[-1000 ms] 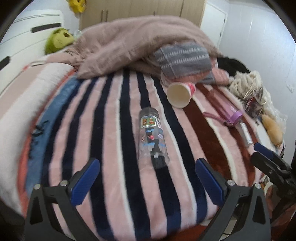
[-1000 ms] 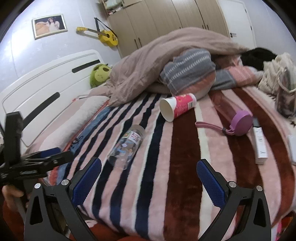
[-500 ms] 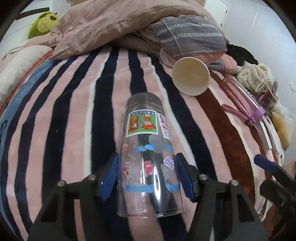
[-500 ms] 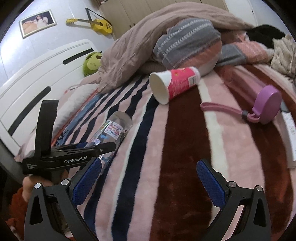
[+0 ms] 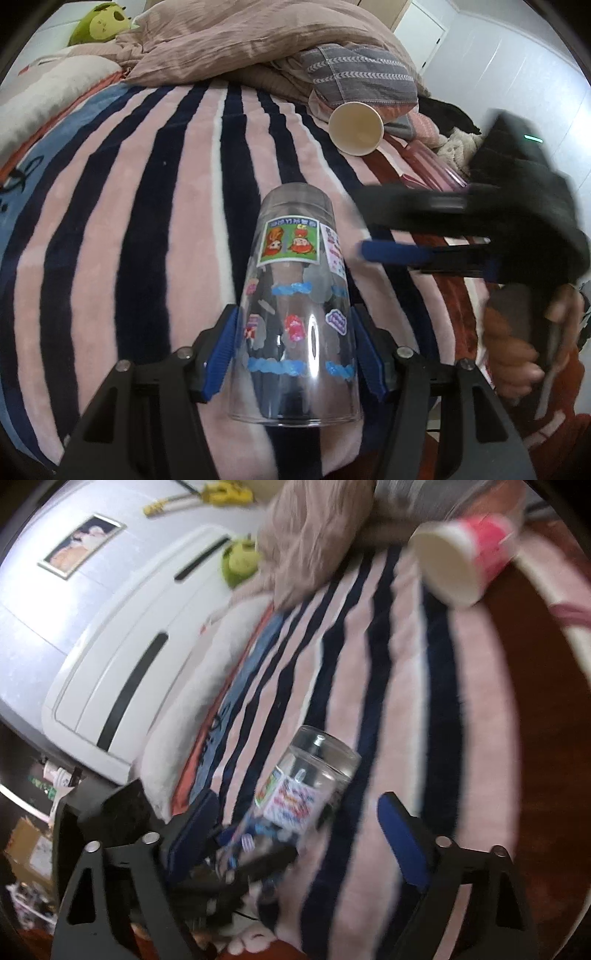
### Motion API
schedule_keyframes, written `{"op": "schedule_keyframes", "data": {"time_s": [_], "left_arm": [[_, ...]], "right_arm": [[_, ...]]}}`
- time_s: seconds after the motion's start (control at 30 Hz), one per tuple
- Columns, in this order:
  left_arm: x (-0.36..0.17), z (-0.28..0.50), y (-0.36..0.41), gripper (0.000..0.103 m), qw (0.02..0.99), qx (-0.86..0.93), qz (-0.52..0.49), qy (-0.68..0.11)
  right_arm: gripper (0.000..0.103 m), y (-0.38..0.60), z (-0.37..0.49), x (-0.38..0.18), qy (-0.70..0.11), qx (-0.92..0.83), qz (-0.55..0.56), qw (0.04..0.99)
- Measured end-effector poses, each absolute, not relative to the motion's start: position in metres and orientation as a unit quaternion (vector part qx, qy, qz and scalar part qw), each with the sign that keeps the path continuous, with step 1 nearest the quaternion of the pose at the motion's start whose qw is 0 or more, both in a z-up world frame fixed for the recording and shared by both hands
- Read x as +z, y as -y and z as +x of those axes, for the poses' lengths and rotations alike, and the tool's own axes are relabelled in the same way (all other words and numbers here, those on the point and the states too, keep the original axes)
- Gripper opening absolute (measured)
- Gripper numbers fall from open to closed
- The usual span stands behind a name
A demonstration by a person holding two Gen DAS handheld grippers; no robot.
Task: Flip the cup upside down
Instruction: 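Rotate the cup onto its end with the left gripper while the right gripper grasps it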
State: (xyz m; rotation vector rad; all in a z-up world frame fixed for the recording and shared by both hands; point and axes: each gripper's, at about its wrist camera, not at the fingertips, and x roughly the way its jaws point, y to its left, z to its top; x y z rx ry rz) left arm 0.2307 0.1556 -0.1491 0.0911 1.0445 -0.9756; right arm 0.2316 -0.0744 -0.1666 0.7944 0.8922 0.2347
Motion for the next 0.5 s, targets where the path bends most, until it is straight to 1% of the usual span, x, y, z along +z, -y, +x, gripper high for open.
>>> {"op": "schedule_keyframes", "data": {"time_s": [0.07,0.1,0.17,0.23,0.3,0.37,0.5], "left_arm": [[-0.150,0.230,-0.159,0.057,0.753,-0.451,0.035,-0.478],[-0.151,0.230,-0.161,0.057,0.753,-0.452,0.032,-0.478],[-0.153,0.231,-0.163,0.057,0.753,-0.456,0.031,-0.472],[-0.154,0.232,-0.164,0.058,0.755,-0.457,0.030,-0.470],[-0.155,0.235,-0.167,0.057,0.753,-0.460,0.019,-0.471],[-0.156,0.235,-0.171,0.058,0.748,-0.471,0.008,-0.468],[-0.142,0.241,-0.170,0.059,0.746,-0.500,-0.010,-0.440]], "right_arm": [[0.078,0.069,0.251,-0.185,-0.457,0.088,0.394,0.792],[0.075,0.068,0.257,-0.191,-0.464,0.080,0.406,0.783],[0.072,0.069,0.267,-0.196,-0.459,0.071,0.429,0.775],[0.064,0.065,0.277,-0.198,-0.465,0.061,0.433,0.770],[0.062,0.063,0.280,-0.196,-0.470,0.047,0.427,0.771],[0.061,0.051,0.281,-0.184,-0.463,0.036,0.390,0.795],[0.061,0.027,0.267,-0.139,-0.407,0.034,0.283,0.868]]}}
